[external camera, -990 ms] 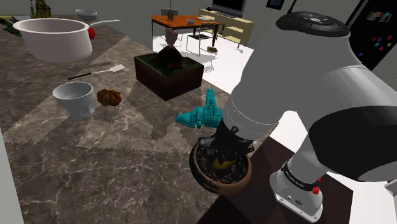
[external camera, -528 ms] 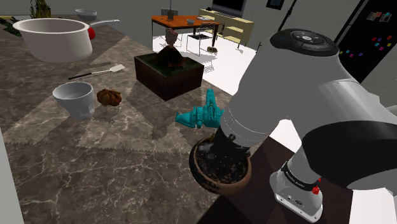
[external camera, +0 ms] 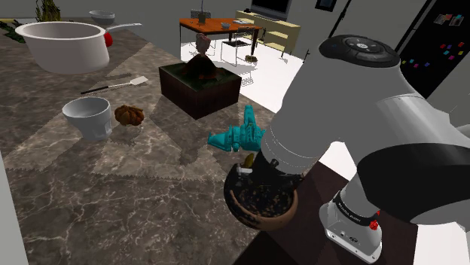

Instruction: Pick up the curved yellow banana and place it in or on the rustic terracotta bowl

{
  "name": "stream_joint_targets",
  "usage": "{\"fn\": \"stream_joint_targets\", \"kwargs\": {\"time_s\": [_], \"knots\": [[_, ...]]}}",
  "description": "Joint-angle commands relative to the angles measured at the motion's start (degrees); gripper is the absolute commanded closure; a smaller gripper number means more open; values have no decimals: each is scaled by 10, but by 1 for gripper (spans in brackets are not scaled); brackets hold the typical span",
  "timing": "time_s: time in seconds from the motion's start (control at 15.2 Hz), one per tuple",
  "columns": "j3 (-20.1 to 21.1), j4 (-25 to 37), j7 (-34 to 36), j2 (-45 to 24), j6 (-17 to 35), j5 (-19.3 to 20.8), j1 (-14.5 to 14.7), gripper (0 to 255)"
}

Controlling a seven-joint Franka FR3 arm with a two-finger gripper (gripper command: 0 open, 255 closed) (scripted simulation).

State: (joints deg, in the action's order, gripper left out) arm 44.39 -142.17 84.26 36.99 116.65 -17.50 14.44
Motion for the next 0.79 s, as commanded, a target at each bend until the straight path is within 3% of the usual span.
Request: {"fn": "stream_joint_targets", "kwargs": {"time_s": [0.0, 0.26, 0.73], "knots": [[0, 0, 0, 0, 0, 0, 0, 0], [-27, 56, 0, 21, -78, 9, 6, 0], [-27, 56, 0, 21, -78, 9, 6, 0]]}}
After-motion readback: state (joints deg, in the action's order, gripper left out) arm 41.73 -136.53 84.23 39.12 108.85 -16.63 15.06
